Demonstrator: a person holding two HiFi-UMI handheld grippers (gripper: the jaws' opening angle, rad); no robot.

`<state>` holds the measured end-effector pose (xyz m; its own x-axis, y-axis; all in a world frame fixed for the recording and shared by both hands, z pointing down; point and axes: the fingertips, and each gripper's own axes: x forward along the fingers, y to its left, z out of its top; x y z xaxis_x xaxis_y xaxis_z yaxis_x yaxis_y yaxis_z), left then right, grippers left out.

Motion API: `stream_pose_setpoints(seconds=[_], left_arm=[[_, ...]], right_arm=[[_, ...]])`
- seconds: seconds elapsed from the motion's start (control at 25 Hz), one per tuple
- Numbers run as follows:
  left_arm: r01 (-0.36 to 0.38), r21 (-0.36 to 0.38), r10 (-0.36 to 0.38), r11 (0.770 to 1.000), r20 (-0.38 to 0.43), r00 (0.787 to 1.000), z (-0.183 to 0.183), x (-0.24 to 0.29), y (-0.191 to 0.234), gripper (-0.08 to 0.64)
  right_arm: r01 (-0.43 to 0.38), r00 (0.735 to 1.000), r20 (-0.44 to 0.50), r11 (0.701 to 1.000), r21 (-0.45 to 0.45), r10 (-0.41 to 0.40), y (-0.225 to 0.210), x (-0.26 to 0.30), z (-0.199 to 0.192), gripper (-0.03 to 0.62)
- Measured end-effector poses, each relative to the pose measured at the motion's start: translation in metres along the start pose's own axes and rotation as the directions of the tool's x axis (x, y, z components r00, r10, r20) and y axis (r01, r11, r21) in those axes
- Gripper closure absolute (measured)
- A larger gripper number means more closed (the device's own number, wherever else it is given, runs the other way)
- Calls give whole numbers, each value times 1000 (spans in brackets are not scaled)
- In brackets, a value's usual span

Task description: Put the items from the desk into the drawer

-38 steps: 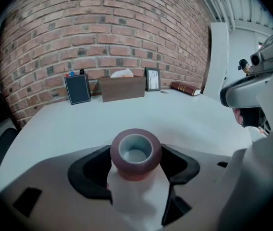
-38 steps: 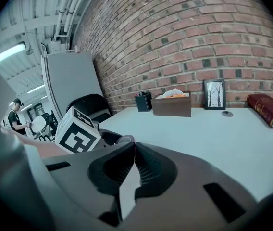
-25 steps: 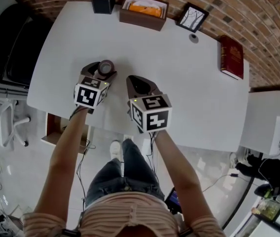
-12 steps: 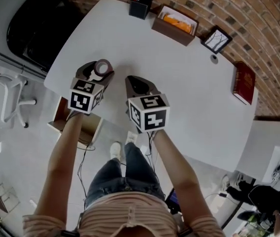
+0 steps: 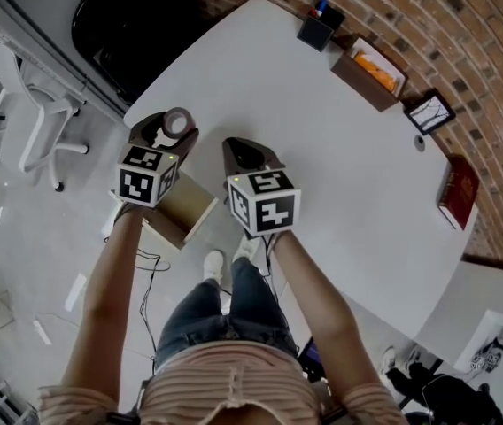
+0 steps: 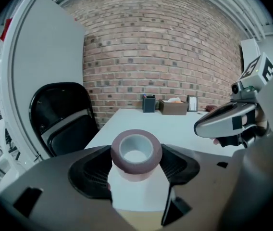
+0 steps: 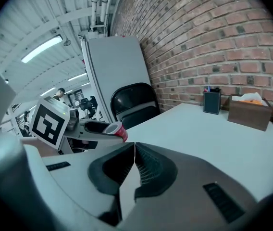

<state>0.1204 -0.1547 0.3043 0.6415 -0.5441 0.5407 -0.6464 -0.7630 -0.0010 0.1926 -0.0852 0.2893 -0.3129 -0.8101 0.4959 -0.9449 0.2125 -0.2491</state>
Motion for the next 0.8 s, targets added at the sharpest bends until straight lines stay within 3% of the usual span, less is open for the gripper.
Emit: stream_pose_setpoints(seconds=[0.4, 0.8], left_arm=[[-127, -139, 126, 982, -16, 992, -56, -56, 43, 249], [-154, -153, 141, 976, -91, 986, -131, -81, 60, 249]], right_arm=[[-132, 990, -63, 988, -74, 128, 73, 27, -17, 574], [-170, 980, -123, 981, -89, 159, 119, 44, -51, 574]])
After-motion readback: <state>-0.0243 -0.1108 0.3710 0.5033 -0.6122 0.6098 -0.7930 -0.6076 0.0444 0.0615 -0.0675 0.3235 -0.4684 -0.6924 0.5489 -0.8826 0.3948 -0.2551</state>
